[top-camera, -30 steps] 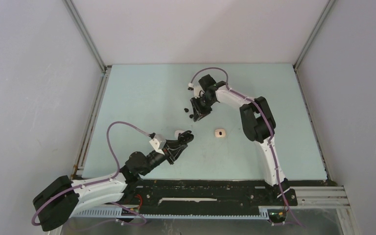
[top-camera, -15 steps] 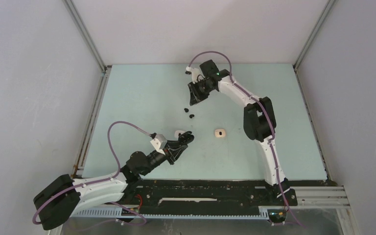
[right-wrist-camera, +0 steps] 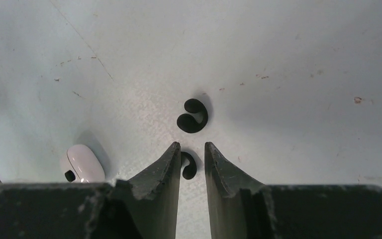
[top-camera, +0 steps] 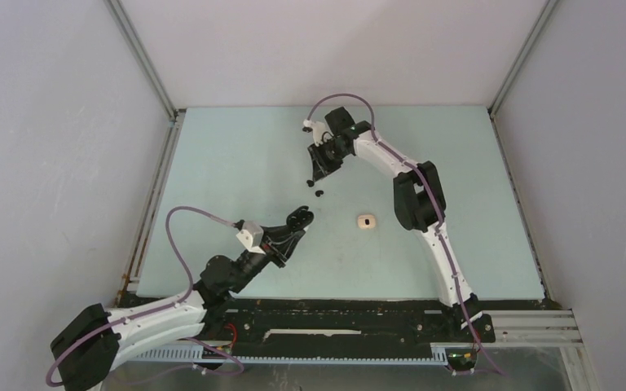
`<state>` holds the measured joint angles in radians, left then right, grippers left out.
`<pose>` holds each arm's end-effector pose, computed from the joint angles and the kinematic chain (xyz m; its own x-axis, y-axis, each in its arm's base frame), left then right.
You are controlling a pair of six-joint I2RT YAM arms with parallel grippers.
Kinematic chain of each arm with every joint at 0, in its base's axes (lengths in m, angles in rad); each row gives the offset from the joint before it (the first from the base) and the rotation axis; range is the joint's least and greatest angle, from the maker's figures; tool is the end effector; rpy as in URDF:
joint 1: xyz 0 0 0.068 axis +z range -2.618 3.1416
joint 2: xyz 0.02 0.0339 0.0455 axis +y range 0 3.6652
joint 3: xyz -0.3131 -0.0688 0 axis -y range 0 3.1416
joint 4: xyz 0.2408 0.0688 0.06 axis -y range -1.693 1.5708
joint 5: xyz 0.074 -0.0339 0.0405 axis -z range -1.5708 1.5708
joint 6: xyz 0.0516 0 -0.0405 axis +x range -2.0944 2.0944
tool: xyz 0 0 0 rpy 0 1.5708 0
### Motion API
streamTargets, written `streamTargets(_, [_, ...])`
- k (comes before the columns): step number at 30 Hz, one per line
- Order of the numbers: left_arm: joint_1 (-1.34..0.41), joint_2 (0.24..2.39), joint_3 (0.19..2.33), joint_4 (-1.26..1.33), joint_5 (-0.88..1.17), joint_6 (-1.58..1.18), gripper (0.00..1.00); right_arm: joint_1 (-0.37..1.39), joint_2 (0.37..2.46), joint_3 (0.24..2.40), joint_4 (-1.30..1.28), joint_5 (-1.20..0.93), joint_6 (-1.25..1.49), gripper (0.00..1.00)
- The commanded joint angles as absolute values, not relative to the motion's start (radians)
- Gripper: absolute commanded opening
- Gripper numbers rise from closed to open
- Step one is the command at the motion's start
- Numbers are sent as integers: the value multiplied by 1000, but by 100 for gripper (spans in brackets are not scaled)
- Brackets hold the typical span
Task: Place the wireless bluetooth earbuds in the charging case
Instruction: Pick up the earbud from the center of the board.
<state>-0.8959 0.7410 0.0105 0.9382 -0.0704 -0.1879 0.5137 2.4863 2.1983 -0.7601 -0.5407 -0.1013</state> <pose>0.0848 -0.1001 0.2347 -0.0109 -0.2846 -0.9586 0.7469 0.6350 -0.1970 0.4879 0.3058 0.1910 -0.6855 -0.4863 -0.5418 -0.7181 0.5742 0.3932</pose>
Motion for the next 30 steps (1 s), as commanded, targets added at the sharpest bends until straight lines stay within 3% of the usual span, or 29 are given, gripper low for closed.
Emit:
streamTargets(1, [-890, 676, -104, 956, -183, -154, 0, 527, 2507, 2267, -739, -492, -65, 27])
streamTargets(13, [-890, 662, -110, 948, -210, -149, 0, 537, 2578, 2317, -734, -421, -6, 26])
streamTargets(30, [-890, 667, -103, 943, -199, -149, 0, 570, 2592, 2307, -733, -492, 18, 28])
